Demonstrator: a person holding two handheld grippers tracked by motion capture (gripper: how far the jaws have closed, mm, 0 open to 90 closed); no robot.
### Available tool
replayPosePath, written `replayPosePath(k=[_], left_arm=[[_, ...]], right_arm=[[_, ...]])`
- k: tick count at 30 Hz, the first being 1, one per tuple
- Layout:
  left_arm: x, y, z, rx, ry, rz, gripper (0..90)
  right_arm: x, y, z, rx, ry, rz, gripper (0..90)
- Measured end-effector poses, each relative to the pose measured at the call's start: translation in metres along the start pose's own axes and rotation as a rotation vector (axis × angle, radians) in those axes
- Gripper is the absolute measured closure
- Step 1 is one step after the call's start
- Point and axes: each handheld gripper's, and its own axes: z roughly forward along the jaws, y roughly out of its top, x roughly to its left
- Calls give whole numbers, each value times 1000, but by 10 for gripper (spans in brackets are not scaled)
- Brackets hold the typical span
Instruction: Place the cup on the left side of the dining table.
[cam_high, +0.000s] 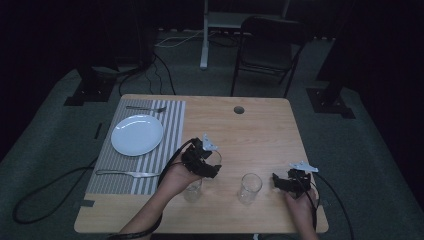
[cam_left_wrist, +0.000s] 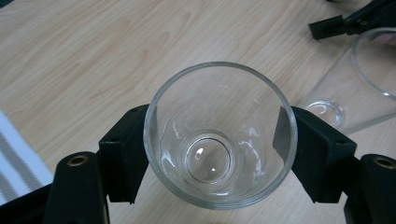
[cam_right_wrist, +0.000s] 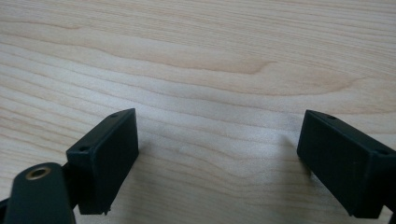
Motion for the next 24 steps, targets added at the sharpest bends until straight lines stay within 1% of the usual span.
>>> replayPosePath(k=[2,3,4,9,10,11,13,15,16,20,22,23,24], left_arm=[[4,-2,-1,-14,21,-8,289],[6,-3,-2,-8,30,-8,289],[9,-5,-3,-5,37,-18,289],[21,-11,-8,-6,42,-53,289],[22,-12,-9,-3,44,-54,289],[24,-14,-10,-12,56,-63,290],[27,-16,-11,-7,72,-66,289],[31,-20,-13,-2,75,-77,289],[34,-22,-15,-8,79,-87,289],[40,-27,-20,4,86,-96,289],[42,-29,-22,0,91,-102,289],[45,-31,-24,6,99,-103,289],[46,-33,-26,1,104,-112,289]], right_arm=[[0,0,0,0,0,0,122],[0,0,0,0,0,0,122],[0,0,0,0,0,0,122],[0,0,0,0,0,0,122],[0,0,0,0,0,0,122],[0,0,0,-1,0,0,121],[0,0,0,-2,0,0,122],[0,0,0,-1,0,0,122],[0,0,0,-1,0,0,122],[0,0,0,-1,0,1,121],[0,0,0,-2,-1,-1,122],[0,0,0,-2,0,0,121],[0,0,0,-2,0,0,121]])
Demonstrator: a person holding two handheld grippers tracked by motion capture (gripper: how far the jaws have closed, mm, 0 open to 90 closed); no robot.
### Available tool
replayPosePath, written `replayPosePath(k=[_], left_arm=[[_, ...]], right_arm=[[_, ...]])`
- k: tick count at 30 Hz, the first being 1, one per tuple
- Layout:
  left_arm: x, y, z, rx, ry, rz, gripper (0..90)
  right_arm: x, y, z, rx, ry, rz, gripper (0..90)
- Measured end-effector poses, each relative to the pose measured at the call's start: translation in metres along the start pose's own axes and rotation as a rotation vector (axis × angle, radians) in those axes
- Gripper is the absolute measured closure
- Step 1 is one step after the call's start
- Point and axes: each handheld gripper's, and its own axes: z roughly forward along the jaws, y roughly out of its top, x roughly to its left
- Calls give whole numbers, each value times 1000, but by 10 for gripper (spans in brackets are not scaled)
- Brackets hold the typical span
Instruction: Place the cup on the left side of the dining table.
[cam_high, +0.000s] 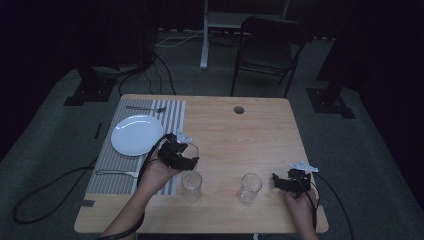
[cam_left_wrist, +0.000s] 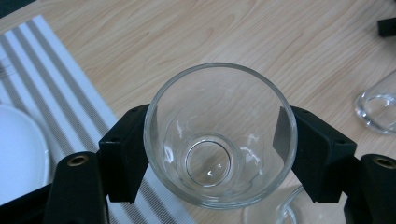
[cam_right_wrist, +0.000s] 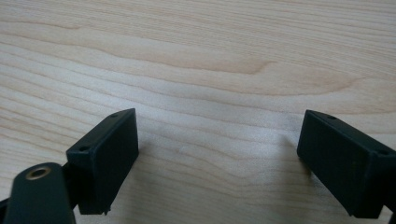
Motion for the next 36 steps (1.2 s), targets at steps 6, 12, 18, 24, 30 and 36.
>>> replayPosePath(k=[6,12,18,24,30,36], left_arm=[[15,-7,-5,5,15,-33,289],[26,-14,-7,13,47,-51,289],[45,-25,-11,20,70,-93,289],[59,-31,-18,8,87,-132,289],[69,-35,-22,17,119,-144,289],[80,-42,-22,24,129,-175,289]], right_arm=[[0,0,0,0,0,3,122],[0,0,0,1,0,2,122],[0,0,0,1,0,3,122],[0,0,0,1,0,2,122],[0,0,0,1,0,1,122],[0,0,0,1,0,3,122]])
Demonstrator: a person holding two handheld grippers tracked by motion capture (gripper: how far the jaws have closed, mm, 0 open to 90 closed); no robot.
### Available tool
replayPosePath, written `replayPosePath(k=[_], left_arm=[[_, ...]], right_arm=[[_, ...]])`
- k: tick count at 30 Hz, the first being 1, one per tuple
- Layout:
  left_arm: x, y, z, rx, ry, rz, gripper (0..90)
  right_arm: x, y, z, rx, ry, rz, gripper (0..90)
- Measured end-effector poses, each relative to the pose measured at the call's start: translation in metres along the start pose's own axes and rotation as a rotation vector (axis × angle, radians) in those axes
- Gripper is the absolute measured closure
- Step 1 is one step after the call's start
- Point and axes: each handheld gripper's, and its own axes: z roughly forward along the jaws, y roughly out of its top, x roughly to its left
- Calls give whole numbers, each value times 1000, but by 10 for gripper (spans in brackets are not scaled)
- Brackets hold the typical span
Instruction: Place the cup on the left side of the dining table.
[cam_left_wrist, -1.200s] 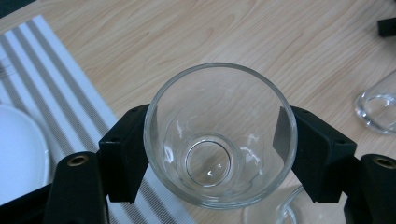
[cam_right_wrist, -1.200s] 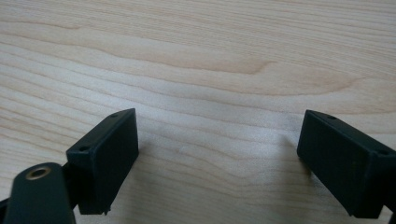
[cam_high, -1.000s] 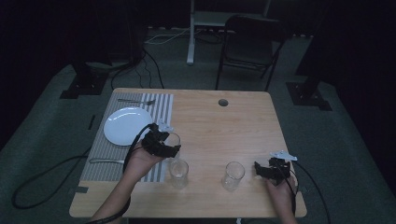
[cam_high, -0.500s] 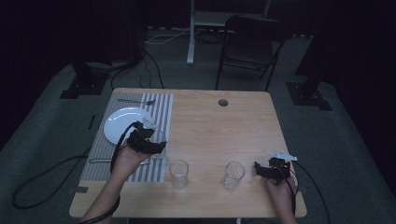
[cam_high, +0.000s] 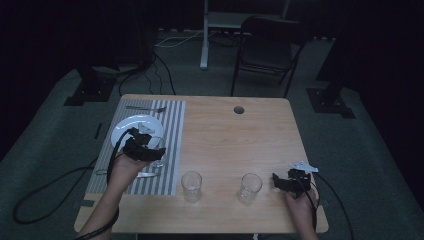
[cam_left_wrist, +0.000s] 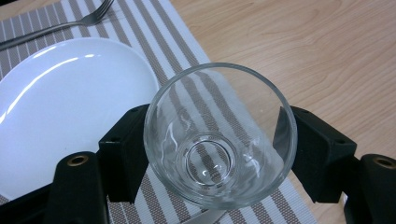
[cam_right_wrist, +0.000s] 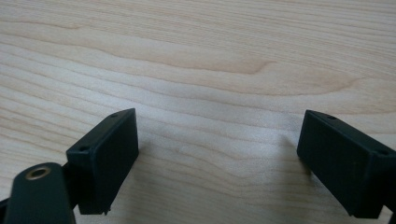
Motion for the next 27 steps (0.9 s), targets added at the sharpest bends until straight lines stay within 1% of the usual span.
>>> replayPosePath(k=[3,7,9,10,12,13,15,17,19,27], left_arm=[[5,-2,2,2,-4,-18,289],[11,-2,4,7,-4,-26,289],[13,-2,6,10,6,-31,289],[13,-2,6,15,4,-28,289],[15,-2,7,9,-9,-41,289],[17,-2,8,16,-11,-45,289],[17,-3,11,15,4,-43,289],[18,-3,13,18,7,-42,289],[19,-4,16,33,6,-41,289],[25,-11,24,41,27,-55,289]], right_arm=[[0,0,0,0,0,-1,122],[0,0,0,0,0,-1,122],[0,0,0,0,0,-1,122],[0,0,0,0,0,-1,122],[0,0,0,0,0,-1,122],[0,0,0,0,0,-1,122],[0,0,0,0,0,-2,122],[0,0,0,0,0,-1,122],[0,0,0,0,0,-1,122],[0,0,0,0,0,-1,122]])
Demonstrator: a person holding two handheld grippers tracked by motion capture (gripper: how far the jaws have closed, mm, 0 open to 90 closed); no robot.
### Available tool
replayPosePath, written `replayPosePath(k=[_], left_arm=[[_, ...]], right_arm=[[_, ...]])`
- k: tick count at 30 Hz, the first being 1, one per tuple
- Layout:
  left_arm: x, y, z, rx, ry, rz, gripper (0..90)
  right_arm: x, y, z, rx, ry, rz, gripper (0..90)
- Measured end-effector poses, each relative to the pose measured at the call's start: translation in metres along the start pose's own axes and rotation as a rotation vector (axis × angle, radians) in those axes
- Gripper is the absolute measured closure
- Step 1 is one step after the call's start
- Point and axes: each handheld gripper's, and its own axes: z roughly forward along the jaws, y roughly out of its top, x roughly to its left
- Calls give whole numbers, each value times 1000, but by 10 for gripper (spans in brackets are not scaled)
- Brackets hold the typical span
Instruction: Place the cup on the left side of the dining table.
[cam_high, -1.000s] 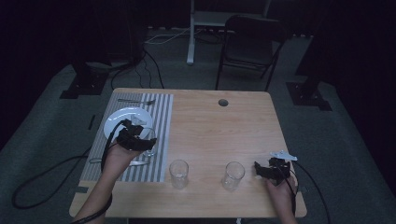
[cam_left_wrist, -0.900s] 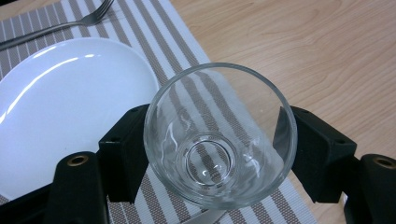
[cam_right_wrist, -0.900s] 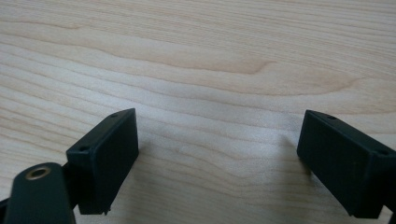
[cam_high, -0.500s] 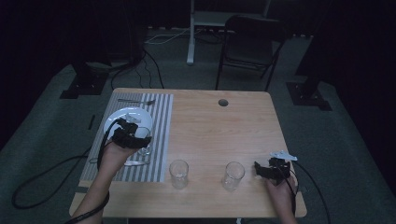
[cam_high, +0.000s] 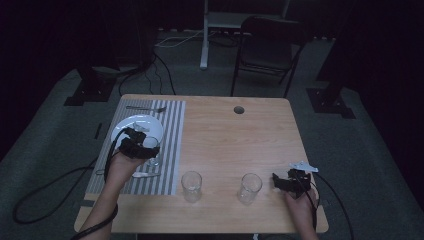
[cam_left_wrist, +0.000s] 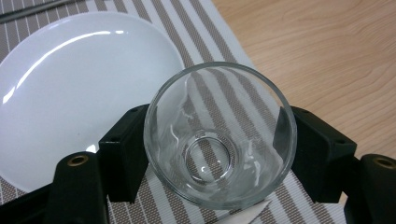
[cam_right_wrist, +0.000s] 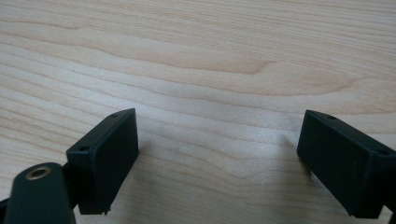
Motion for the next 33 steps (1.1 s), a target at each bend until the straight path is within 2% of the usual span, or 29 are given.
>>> replayPosePath(k=[1,7,12,16,19,23,25,27,28,29,32,33], left_arm=[[0,-1,1,8,-2,5,288],[3,-6,3,-17,-15,-9,288],[6,-13,5,-79,-29,13,286],[3,-17,5,-101,-3,13,282],[2,-22,6,-142,4,1,281],[4,-28,7,-154,-16,-31,281],[2,-30,7,-161,-1,-29,280],[1,-32,7,-158,19,-39,249],[0,-33,7,-169,27,-32,192],[0,-35,7,-176,31,-24,185],[2,-41,7,-172,22,-46,183],[3,-43,8,-169,18,-51,133]], right_arm=[[0,0,0,0,0,0,122],[0,0,0,0,0,0,122],[0,0,0,0,0,-1,122],[0,0,0,0,0,-1,122],[0,0,0,0,0,-1,122],[0,0,0,0,0,-1,122],[0,0,0,0,0,-1,122],[0,0,0,0,0,-1,122],[0,0,0,0,0,-1,122],[0,0,0,0,0,-1,122],[0,0,0,0,0,-1,122],[0,0,0,0,0,-1,122]])
